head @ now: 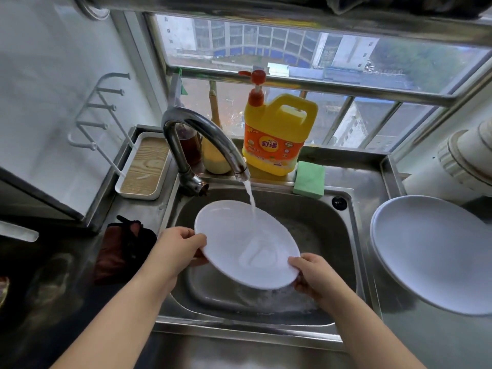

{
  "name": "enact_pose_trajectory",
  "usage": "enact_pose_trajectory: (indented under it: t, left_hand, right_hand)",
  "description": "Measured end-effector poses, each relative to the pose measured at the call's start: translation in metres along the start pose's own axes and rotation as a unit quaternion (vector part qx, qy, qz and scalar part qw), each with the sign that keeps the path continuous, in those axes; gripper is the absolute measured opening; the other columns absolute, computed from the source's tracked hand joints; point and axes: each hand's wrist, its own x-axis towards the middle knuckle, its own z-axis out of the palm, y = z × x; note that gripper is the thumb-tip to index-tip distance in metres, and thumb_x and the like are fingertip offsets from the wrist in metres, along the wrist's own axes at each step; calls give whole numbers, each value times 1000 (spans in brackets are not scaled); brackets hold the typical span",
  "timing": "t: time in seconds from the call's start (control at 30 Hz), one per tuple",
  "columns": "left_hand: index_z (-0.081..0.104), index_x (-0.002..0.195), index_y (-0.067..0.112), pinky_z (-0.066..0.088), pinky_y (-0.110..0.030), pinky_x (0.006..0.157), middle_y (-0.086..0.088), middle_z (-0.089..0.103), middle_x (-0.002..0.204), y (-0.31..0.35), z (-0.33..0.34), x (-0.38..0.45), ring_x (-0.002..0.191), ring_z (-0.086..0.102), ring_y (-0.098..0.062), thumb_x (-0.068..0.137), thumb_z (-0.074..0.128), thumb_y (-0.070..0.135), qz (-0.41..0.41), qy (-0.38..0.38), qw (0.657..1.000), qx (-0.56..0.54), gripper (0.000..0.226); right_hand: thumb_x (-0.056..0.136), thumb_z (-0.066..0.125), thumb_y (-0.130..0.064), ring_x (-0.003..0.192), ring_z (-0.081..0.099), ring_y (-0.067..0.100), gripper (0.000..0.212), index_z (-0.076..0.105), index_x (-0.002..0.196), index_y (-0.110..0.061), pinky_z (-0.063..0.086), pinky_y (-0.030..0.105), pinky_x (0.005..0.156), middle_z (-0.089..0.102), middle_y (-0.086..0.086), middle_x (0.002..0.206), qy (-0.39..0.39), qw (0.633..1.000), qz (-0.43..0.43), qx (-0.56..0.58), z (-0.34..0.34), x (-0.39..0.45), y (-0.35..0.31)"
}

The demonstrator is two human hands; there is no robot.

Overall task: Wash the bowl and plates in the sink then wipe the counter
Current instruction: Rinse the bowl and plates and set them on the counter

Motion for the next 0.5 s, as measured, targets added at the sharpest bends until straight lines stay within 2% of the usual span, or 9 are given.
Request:
enact_pose_trajectory:
  t: [0.1,0.23,0.4,0.43,0.5]
  left_hand:
    - [65,89,-6,57,-32,64,-22,69,89,-12,8,4,80,68,-29,89,53,1,-50,-34,998,-17,13]
    - [65,93,-5,54,-28,56,-19,69,74,-27,23,8,65,69,-25,91,53,3,-84,-94,992,19,15]
    - [66,97,-2,53,-25,56,-13,70,73,-39,52,10,61,67,-19,91,58,5,-101,-153,979,84,13]
    - [65,98,-3,54,-25,57,-13,70,74,-39,59,10,62,67,-19,92,56,3,-103,-160,978,82,13]
    - [64,98,-4,57,-26,58,-15,69,76,-38,72,9,62,66,-19,94,47,-3,-105,-172,977,65,17]
  right_hand:
    - [95,53,-18,54,55,16,17,60,96,-3,45,23,49,57,9,66,33,999,-29,-26,-20,-10,-6]
    - [92,55,-21,66,57,21,13,58,94,-8,49,29,58,58,13,77,85,992,-74,-61,-45,-21,-13]
    - [90,59,-20,75,65,30,9,54,84,-15,59,45,66,63,13,80,155,965,-184,-103,-66,-39,-19]
    - [90,60,-21,75,65,31,10,54,84,-16,58,44,67,64,12,79,167,956,-208,-122,-68,-43,-19]
    - [90,59,-20,72,64,24,9,54,85,-15,53,26,65,65,6,76,205,929,-259,-165,-71,-52,-18]
